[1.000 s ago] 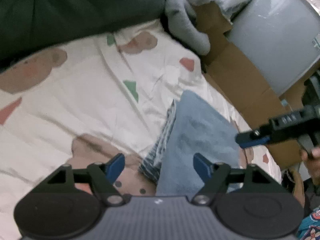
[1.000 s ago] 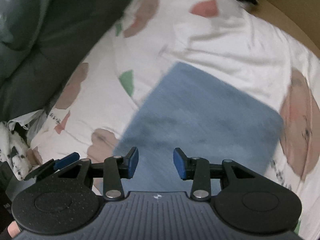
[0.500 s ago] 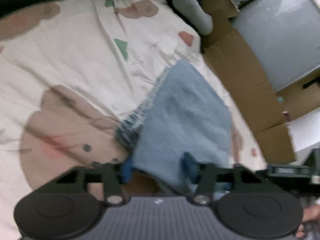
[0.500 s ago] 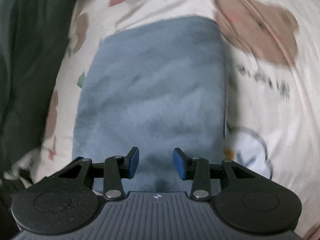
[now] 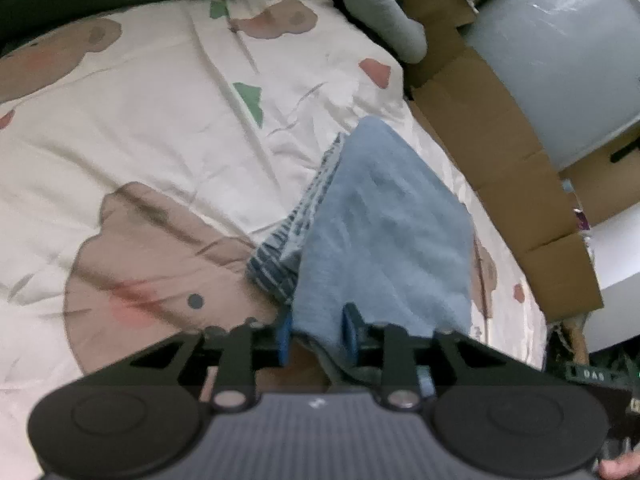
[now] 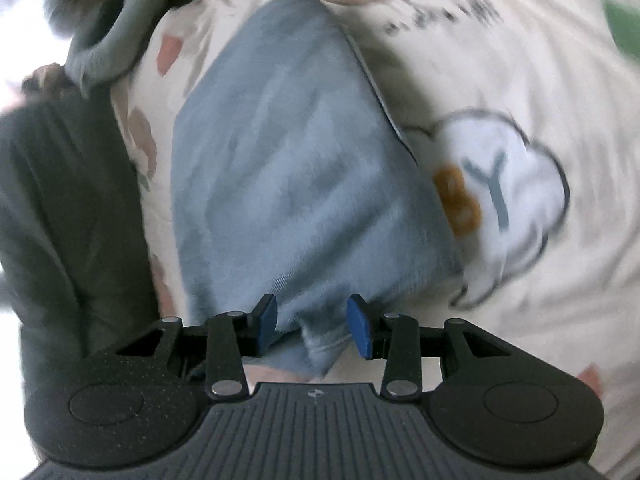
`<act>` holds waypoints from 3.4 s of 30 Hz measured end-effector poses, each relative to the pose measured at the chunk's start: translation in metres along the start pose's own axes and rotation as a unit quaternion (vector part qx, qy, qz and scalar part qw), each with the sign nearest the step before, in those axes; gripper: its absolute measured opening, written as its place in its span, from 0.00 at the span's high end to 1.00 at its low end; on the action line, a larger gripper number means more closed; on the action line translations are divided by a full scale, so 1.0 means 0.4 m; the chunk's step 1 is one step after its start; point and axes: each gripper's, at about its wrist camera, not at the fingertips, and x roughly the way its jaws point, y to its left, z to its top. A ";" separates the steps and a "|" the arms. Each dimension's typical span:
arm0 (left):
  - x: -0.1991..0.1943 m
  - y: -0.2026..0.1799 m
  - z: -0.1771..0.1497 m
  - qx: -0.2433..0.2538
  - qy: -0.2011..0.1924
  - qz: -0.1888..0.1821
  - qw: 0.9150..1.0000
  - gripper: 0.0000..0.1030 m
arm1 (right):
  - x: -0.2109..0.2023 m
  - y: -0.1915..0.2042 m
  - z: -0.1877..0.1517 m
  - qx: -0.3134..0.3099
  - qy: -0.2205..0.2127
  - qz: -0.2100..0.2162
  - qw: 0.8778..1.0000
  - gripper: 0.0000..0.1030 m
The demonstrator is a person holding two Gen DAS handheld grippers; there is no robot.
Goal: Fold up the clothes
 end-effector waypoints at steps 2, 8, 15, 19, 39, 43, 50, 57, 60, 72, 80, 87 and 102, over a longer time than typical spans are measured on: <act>-0.006 0.001 -0.004 0.002 0.000 0.002 1.000 0.68 | 0.004 -0.021 -0.011 0.019 0.005 0.005 1.000 0.55; -0.024 0.003 -0.012 0.014 0.000 0.007 1.000 0.62 | 0.024 -0.065 -0.027 0.065 0.015 0.008 0.998 0.54; -0.025 0.003 -0.013 0.018 0.001 0.006 1.000 0.60 | 0.073 -0.118 -0.022 0.168 0.003 0.065 0.984 0.44; -0.018 0.004 -0.013 0.025 0.002 0.009 1.000 0.62 | 0.093 -0.132 -0.023 0.211 -0.002 0.091 0.973 0.43; -0.016 0.022 -0.008 -0.006 -0.002 0.010 1.000 0.75 | 0.103 -0.157 -0.069 0.210 0.008 0.113 0.971 0.78; -0.014 0.031 -0.002 -0.021 -0.002 0.007 1.000 0.76 | 0.084 -0.141 -0.065 0.123 0.009 0.117 0.985 0.78; 0.012 0.052 -0.004 -0.029 0.002 0.026 0.999 0.80 | 0.101 -0.129 -0.065 0.002 0.008 0.097 0.995 0.79; 0.012 0.046 0.007 0.002 -0.007 0.034 0.999 0.81 | 0.149 -0.094 -0.096 -0.102 0.049 0.018 0.993 0.99; 0.001 0.049 0.014 0.004 -0.011 0.031 0.999 0.83 | 0.124 -0.096 -0.105 -0.107 0.039 0.013 0.993 0.99; -0.058 0.075 0.055 -0.011 -0.038 0.060 0.997 0.98 | -0.027 -0.179 -0.023 0.047 -0.069 0.085 0.993 0.57; -0.052 0.007 0.084 0.050 -0.045 0.048 0.997 0.52 | 0.026 -0.236 -0.045 0.143 -0.100 0.107 0.979 0.90; -0.004 -0.033 0.107 0.078 -0.042 0.041 0.995 0.53 | -0.003 -0.226 -0.089 0.173 -0.107 0.121 0.972 0.94; 0.120 -0.040 0.136 0.129 -0.004 0.038 0.991 0.51 | -0.033 -0.184 -0.082 0.073 -0.087 0.054 0.992 0.78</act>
